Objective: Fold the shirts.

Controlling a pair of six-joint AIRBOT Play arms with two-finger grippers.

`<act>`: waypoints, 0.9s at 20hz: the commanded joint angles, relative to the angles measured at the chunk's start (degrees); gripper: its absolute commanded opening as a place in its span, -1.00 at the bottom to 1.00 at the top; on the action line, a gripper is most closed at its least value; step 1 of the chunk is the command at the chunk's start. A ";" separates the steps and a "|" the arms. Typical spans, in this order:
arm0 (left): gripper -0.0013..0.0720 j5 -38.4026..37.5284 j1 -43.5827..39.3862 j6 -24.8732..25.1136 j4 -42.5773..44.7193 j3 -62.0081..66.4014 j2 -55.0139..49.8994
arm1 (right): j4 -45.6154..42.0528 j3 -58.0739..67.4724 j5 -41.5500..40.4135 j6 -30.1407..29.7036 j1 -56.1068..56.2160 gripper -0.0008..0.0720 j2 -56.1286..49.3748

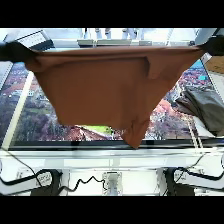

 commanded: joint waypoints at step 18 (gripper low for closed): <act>-0.94 8.11 -1.53 2.34 -5.73 14.99 -13.14 | -9.99 3.89 -6.62 0.55 4.33 -0.91 -5.44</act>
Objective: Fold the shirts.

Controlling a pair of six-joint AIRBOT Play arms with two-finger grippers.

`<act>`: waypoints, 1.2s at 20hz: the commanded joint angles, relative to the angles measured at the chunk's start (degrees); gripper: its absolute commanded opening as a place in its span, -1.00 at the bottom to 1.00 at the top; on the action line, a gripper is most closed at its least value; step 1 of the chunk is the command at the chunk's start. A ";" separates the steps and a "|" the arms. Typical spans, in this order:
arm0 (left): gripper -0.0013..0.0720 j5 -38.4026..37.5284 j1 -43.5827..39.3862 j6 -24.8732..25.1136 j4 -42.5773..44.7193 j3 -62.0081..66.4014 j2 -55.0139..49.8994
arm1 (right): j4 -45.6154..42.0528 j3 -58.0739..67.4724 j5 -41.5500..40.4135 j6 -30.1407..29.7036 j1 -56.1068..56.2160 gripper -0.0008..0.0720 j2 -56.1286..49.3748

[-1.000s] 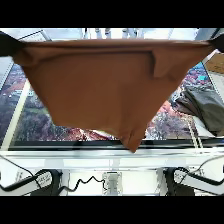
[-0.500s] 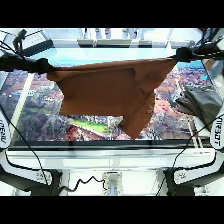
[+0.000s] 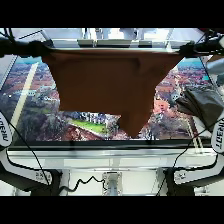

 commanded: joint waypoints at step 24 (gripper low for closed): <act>-0.94 -21.94 -21.97 -10.71 32.41 -7.74 33.31 | -57.77 -0.57 21.05 2.73 39.04 -0.91 30.01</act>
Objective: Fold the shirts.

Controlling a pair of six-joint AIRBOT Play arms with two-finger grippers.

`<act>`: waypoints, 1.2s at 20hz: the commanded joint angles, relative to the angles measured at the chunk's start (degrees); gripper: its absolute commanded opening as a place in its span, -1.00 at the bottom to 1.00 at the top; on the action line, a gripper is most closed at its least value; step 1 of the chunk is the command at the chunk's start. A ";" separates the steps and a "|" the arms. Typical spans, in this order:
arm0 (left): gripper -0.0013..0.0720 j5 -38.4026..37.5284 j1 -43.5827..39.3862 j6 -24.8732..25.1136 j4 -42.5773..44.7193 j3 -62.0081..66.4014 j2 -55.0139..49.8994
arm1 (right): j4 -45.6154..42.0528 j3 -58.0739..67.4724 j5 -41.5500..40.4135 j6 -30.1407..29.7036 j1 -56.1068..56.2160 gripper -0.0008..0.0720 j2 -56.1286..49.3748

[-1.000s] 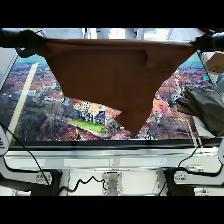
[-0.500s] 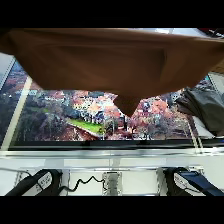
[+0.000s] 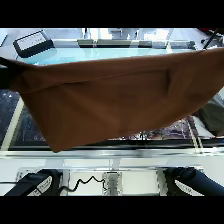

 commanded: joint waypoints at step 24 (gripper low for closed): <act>-0.94 21.86 17.70 12.09 -33.44 -9.49 -17.70 | 89.05 -23.61 -16.59 -13.99 -53.48 -0.91 -15.91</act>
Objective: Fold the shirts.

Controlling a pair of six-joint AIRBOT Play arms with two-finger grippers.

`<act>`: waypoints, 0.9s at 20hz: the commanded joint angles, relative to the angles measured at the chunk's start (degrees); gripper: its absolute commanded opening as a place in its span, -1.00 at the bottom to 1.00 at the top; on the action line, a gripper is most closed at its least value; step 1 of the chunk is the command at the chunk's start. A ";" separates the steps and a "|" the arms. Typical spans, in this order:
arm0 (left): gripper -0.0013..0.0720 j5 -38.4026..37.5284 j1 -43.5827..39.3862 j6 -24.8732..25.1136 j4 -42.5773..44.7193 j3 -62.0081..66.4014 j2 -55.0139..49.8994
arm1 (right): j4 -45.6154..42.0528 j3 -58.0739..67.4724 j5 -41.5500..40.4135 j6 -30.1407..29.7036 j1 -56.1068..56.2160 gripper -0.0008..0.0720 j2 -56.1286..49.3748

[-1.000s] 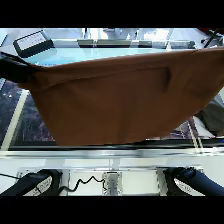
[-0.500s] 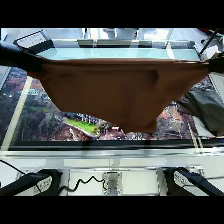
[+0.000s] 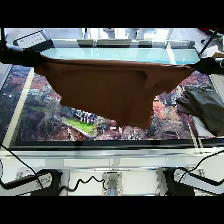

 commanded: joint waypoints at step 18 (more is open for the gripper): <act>-0.94 -1.60 -5.95 -1.84 -22.21 16.96 15.98 | -41.55 27.21 6.25 8.81 33.79 -0.91 19.61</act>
